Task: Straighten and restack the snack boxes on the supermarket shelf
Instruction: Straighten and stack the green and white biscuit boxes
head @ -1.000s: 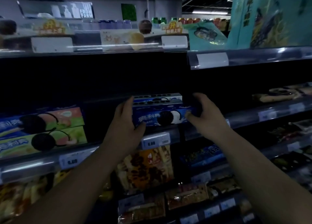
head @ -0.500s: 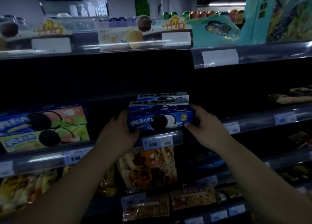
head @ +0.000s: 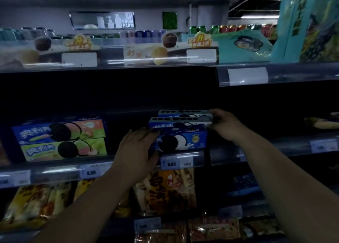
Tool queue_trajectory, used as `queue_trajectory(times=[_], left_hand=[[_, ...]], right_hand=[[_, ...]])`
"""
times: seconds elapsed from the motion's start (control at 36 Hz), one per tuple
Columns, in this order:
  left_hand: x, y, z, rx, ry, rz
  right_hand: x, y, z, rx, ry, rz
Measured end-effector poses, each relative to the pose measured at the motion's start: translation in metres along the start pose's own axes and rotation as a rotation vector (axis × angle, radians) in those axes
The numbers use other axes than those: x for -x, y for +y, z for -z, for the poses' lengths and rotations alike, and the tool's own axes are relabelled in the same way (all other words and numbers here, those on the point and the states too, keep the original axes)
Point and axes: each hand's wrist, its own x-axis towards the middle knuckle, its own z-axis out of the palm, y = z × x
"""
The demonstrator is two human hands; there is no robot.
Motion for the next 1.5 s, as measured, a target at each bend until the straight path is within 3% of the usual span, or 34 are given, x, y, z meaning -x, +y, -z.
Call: queue_trajectory(times=[0.11,0.22,0.36,0.5,0.58,0.67,0.86,1.0,1.11,1.17,1.36,1.5], left_hand=[[0.001,0.0,-0.001,-0.006,0.01,-0.01],[0.004,-0.004,0.0,-0.038,-0.005,-0.04],[0.008,-0.013,-0.001,-0.057,-0.016,-0.053],[0.015,-0.015,0.015,0.26,0.244,0.061],[0.024,-0.011,0.022,0.32,0.427,0.177],[0.03,-0.013,0.02,0.241,0.489,0.182],[0.027,-0.021,0.016,0.058,0.3,0.086],[0.025,-0.022,0.015,0.1,0.228,0.126],[0.026,-0.026,0.012,0.122,0.265,0.121],[0.026,-0.026,0.011,0.121,0.263,0.134],[0.023,-0.023,0.016,0.074,0.283,0.065],[0.016,-0.024,0.01,-0.113,0.27,0.018]], right_hand=[[-0.006,0.004,0.001,-0.009,-0.174,-0.01],[-0.012,0.003,0.002,-0.031,-0.048,0.032],[-0.002,-0.02,0.01,-0.254,0.029,0.137],[0.01,-0.041,0.012,-0.337,-0.075,0.202],[0.017,-0.045,0.001,-0.144,-0.211,0.162],[0.018,-0.044,-0.009,-0.107,-0.209,0.156],[0.015,-0.045,-0.012,-0.131,-0.19,0.148],[0.009,-0.042,0.001,-0.193,-0.257,0.111],[-0.011,-0.029,0.011,-0.25,-0.052,0.051],[-0.022,-0.019,0.008,-0.203,-0.016,0.028],[-0.052,0.018,-0.003,0.201,-0.172,-0.032],[-0.051,0.008,-0.005,0.286,-0.076,0.036]])
